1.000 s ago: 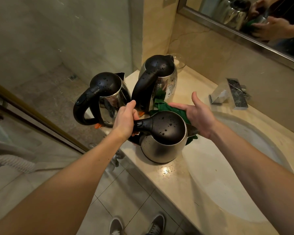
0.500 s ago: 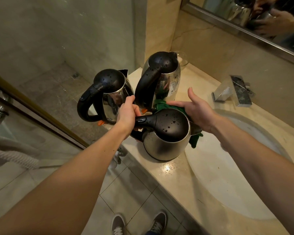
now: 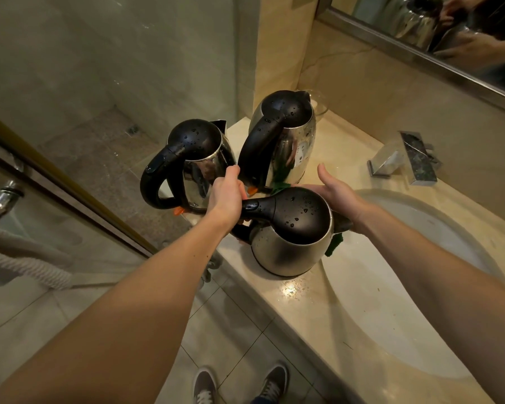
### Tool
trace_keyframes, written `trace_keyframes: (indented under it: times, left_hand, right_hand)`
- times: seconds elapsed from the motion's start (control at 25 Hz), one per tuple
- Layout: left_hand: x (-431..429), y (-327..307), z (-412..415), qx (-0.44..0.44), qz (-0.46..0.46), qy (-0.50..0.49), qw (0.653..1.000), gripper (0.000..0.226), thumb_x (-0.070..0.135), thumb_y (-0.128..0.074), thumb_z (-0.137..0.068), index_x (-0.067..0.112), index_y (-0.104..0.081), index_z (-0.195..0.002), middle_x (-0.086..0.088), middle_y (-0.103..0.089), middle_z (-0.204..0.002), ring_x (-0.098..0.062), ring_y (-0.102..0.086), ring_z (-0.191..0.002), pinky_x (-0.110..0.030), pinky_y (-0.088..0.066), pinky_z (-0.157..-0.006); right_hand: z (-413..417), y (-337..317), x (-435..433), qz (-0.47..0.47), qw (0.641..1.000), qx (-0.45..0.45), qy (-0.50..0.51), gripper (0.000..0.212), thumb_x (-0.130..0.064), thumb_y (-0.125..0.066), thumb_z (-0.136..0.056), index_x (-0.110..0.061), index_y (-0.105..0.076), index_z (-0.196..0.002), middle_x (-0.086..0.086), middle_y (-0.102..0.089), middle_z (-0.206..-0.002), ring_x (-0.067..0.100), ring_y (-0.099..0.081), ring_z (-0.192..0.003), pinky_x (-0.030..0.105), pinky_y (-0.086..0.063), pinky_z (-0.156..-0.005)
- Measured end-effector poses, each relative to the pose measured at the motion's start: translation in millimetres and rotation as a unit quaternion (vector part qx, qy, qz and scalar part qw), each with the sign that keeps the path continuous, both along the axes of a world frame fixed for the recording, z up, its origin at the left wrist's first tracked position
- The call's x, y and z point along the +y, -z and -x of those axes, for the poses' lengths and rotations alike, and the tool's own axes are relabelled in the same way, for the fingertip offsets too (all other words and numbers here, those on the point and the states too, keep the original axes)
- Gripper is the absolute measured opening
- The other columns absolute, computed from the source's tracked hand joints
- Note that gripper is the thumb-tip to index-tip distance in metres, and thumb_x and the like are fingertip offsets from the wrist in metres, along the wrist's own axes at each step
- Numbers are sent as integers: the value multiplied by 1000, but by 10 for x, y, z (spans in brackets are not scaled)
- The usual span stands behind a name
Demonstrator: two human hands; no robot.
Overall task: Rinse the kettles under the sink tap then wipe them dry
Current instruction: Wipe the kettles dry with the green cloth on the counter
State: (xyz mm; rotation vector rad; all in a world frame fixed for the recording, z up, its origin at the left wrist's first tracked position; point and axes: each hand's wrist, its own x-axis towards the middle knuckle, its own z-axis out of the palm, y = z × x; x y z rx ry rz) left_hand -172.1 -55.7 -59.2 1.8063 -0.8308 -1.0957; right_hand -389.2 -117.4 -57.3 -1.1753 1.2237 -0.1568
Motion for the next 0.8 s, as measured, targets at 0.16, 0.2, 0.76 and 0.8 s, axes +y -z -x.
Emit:
trace_keyframes:
  times: [0.16, 0.2, 0.76, 0.8]
  left_hand:
    - [-5, -6, -13, -3, -19, 19, 1000, 64, 45, -25, -106, 12, -41, -53, -1, -39, -49, -19, -43, -57, -36, -40, -75]
    - [-9, -24, -10, -3, -26, 24, 999, 65, 46, -25, -106, 12, -41, -53, -2, -39, -49, -19, -43, -57, -35, -40, -75]
    - [-23, -38, -52, 34, -45, 48, 997, 60, 62, -27, -87, 15, -41, -53, -5, -46, -58, -26, -48, -68, -44, -45, -93]
    - [-26, -42, -61, 37, -46, 51, 997, 59, 64, -28, -84, 16, -42, -53, -5, -46, -58, -26, -47, -67, -44, -44, -93]
  right_hand:
    - [2, -400, 212, 40, 998, -44, 5, 76, -79, -12, -89, -39, -52, -141, 1, -39, -157, 24, -34, -145, 47, -14, -124]
    - [-56, -468, 266, 81, 996, -20, -9, 72, -76, -13, -91, -41, -51, -141, -3, -37, -157, 20, -33, -144, 42, -14, -124]
    - [62, -237, 1482, 577, 644, 329, -379, 81, -74, -20, -95, -21, -15, -155, 8, -11, -165, 37, -2, -152, 70, -21, -112]
    - [49, -228, 1493, 593, 618, 324, -402, 78, -73, -22, -96, -20, -23, -154, 8, -17, -164, 39, -8, -151, 73, -22, -110]
